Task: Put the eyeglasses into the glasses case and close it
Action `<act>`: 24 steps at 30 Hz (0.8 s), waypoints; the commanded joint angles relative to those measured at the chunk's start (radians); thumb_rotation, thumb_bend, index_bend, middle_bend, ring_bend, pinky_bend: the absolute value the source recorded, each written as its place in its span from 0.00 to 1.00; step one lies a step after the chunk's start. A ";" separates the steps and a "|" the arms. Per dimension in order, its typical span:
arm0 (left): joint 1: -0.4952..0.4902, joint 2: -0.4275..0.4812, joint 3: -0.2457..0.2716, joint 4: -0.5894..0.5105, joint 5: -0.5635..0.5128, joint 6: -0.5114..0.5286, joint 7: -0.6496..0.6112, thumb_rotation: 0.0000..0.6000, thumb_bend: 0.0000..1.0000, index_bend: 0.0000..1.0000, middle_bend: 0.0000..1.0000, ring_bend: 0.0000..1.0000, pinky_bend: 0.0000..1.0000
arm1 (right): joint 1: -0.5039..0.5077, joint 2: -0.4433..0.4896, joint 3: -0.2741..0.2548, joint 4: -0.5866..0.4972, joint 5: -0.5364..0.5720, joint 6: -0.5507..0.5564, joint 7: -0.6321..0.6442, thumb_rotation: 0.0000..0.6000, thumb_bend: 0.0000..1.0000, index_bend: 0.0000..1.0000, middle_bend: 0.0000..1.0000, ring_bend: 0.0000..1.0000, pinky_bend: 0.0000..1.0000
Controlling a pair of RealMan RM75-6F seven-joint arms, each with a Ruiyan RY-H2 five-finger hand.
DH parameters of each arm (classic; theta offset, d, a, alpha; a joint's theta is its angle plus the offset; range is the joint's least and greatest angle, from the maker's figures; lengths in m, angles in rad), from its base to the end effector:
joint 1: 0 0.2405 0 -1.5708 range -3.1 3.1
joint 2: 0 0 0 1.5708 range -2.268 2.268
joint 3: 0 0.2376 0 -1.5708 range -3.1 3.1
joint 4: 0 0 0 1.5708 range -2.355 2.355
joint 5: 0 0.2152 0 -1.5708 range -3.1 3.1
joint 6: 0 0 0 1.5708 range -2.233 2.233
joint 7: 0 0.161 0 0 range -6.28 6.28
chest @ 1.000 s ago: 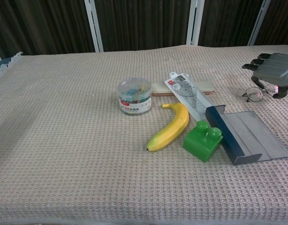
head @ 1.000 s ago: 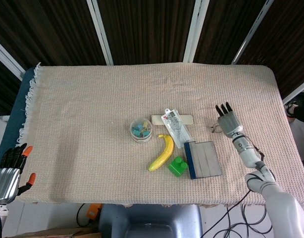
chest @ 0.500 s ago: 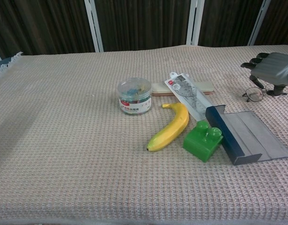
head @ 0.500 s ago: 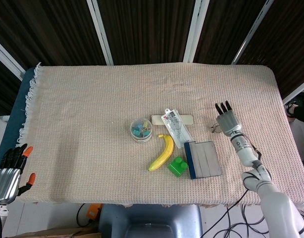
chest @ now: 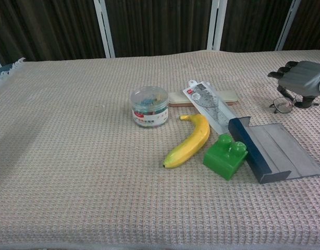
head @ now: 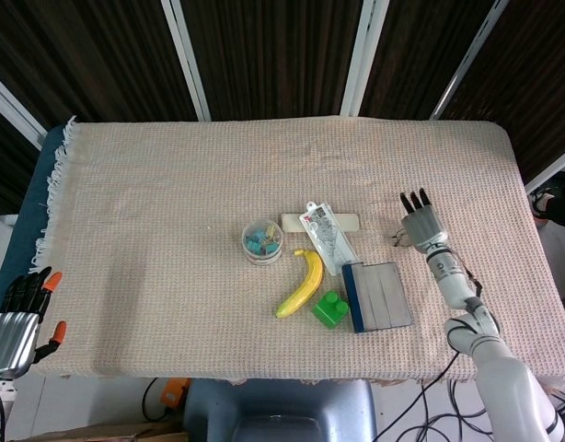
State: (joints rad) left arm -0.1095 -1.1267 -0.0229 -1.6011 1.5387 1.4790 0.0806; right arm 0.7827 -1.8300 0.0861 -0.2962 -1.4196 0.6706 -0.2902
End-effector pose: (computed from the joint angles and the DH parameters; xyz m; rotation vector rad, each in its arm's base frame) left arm -0.2902 0.1984 0.1375 -1.4757 -0.8291 -0.8615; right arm -0.3010 -0.4488 0.0210 1.8335 -0.3027 0.1163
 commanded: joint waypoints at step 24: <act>-0.001 0.000 0.005 0.006 0.011 0.002 -0.006 1.00 0.41 0.00 0.00 0.00 0.03 | -0.017 0.020 -0.023 -0.022 -0.039 0.103 0.053 1.00 0.61 0.71 0.10 0.00 0.00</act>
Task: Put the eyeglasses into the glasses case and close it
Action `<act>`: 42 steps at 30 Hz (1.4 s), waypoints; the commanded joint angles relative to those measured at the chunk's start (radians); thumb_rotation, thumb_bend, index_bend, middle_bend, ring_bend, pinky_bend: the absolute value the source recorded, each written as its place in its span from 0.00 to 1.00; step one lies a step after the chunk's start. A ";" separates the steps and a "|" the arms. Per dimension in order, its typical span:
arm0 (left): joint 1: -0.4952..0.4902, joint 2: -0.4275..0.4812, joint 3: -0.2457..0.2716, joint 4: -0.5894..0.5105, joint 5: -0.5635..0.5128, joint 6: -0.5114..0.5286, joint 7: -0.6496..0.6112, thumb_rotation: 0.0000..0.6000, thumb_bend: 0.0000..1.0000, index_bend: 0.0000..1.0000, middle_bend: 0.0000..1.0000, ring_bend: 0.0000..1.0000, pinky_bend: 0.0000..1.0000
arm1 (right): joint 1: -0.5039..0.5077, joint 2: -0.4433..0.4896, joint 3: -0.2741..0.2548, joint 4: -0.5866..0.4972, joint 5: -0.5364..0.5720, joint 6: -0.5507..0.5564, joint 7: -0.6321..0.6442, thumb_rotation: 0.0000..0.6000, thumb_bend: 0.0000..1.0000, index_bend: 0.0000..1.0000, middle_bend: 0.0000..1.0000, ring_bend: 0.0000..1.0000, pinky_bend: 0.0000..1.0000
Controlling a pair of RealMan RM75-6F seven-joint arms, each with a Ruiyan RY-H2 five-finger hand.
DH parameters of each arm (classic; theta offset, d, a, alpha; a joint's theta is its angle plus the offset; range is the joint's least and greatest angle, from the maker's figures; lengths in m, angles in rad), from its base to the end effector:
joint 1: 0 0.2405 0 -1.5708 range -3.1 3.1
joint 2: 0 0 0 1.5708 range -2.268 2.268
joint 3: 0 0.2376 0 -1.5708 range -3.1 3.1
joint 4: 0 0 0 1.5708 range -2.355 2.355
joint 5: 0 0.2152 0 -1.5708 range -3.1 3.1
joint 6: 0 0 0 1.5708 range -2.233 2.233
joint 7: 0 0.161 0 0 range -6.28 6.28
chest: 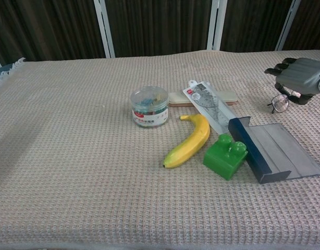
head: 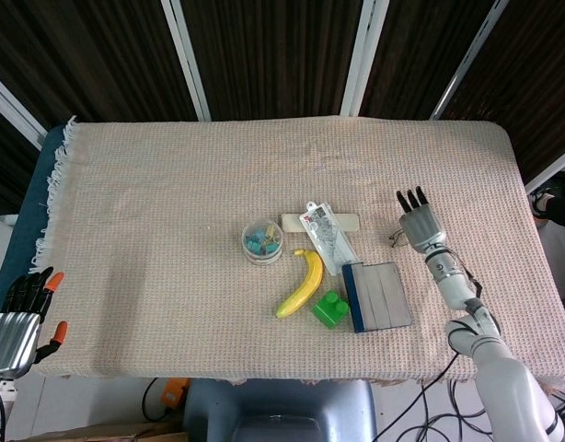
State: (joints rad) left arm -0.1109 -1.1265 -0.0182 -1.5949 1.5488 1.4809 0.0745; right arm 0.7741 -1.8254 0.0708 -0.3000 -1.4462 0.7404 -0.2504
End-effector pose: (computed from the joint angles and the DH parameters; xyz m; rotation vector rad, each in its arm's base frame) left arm -0.2901 0.1978 0.1371 -1.4862 -0.8254 -0.8653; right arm -0.2946 -0.4468 0.0238 1.8299 -0.2680 0.1808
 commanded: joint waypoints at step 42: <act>0.011 -0.004 0.008 -0.003 0.016 0.021 0.009 1.00 0.41 0.00 0.00 0.00 0.03 | -0.051 0.391 -0.283 -0.632 -0.475 0.409 -0.189 1.00 0.63 0.73 0.11 0.00 0.00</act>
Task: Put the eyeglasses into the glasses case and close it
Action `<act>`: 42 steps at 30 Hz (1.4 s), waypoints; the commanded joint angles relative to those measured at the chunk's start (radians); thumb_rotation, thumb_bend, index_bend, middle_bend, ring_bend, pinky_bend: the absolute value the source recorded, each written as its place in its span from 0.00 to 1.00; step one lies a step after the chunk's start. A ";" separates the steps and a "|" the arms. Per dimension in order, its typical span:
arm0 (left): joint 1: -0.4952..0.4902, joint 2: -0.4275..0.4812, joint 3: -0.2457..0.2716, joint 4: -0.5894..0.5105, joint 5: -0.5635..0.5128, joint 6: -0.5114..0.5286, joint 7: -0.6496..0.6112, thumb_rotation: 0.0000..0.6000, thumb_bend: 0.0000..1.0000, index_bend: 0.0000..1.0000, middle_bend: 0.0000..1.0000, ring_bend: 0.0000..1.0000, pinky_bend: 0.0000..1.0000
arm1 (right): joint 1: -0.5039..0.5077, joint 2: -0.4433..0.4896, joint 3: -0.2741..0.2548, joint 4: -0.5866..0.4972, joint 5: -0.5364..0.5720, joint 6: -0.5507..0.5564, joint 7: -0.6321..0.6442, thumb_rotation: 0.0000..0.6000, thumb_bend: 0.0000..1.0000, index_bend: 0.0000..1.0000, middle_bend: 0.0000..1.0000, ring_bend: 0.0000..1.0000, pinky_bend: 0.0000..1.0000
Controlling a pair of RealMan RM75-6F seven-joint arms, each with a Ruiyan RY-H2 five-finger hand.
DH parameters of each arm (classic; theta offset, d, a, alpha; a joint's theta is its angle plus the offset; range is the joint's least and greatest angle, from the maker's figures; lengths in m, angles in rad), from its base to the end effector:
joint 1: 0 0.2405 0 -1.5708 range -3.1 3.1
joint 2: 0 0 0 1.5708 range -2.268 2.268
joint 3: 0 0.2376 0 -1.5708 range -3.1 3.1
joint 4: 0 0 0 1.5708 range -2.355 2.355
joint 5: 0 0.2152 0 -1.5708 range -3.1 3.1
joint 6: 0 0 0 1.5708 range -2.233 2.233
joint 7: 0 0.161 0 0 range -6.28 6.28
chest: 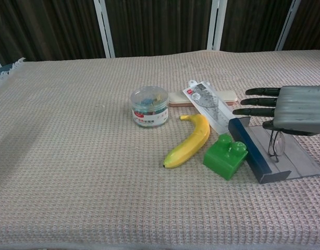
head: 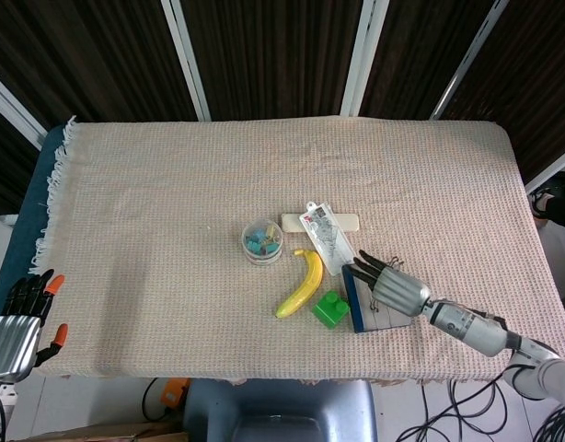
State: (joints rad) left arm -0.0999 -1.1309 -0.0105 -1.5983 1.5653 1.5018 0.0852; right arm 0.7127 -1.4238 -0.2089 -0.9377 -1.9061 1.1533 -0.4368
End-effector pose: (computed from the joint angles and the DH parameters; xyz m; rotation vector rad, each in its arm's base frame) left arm -0.2880 0.1927 0.1362 -1.4876 -0.8137 -0.8720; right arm -0.2493 -0.3253 0.0188 2.3003 0.4072 0.4155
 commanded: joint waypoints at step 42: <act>0.000 0.006 -0.001 0.002 -0.007 -0.007 -0.013 1.00 0.41 0.00 0.00 0.00 0.03 | 0.043 -0.175 -0.110 0.431 -0.224 0.280 0.209 1.00 0.63 0.73 0.13 0.00 0.00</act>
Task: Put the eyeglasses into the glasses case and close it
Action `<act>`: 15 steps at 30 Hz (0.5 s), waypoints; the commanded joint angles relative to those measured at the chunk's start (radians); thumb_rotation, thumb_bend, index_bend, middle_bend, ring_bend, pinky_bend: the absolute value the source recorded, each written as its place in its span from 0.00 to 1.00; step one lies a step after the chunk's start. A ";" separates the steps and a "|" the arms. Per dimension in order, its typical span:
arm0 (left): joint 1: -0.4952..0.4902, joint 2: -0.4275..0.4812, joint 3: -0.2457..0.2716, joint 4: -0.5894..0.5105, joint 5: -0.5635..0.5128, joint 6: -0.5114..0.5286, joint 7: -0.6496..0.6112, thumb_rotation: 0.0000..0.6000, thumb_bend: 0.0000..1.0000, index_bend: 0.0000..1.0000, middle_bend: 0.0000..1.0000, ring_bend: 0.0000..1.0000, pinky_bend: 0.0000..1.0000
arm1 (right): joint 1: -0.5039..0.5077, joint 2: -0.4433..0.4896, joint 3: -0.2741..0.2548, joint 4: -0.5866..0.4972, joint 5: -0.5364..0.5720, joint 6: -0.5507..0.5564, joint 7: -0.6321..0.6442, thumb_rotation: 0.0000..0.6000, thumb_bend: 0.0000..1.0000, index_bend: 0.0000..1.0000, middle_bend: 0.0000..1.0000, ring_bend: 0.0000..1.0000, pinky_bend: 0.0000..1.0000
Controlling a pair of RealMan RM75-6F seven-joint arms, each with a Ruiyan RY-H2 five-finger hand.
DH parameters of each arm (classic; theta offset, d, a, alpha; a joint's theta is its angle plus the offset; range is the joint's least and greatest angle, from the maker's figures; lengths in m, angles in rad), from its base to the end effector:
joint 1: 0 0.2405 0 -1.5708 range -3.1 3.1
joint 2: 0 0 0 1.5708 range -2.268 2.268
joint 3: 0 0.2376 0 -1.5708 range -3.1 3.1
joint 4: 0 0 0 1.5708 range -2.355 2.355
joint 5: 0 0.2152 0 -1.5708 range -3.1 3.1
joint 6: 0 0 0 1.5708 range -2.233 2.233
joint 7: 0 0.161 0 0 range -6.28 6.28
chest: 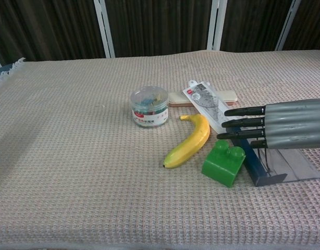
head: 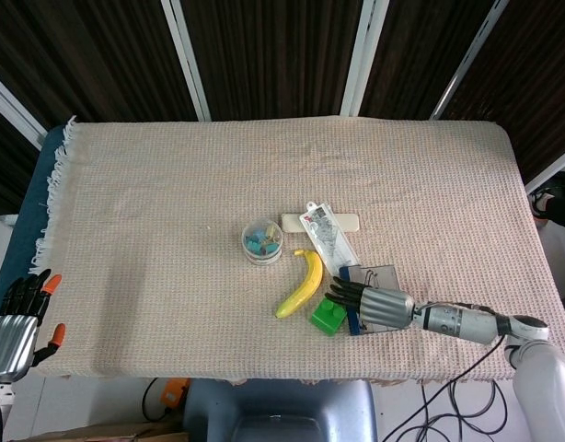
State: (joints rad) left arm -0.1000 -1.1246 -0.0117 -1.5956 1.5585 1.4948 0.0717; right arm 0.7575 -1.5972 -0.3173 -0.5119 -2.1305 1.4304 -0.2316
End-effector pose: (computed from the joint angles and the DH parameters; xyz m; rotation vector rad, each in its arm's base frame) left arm -0.2905 0.1931 0.1380 -1.4836 -0.8245 -0.8679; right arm -0.2413 -0.3232 0.0070 2.4208 0.7441 0.6049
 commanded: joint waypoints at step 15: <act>0.000 -0.001 -0.001 -0.001 -0.002 -0.001 0.003 1.00 0.41 0.00 0.00 0.00 0.03 | -0.006 -0.063 -0.027 0.166 -0.004 0.095 0.084 1.00 0.63 0.73 0.13 0.00 0.00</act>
State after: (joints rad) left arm -0.1001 -1.1254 -0.0127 -1.5969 1.5568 1.4939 0.0752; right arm 0.7518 -1.6551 -0.3420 -0.3528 -2.1357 1.5205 -0.1513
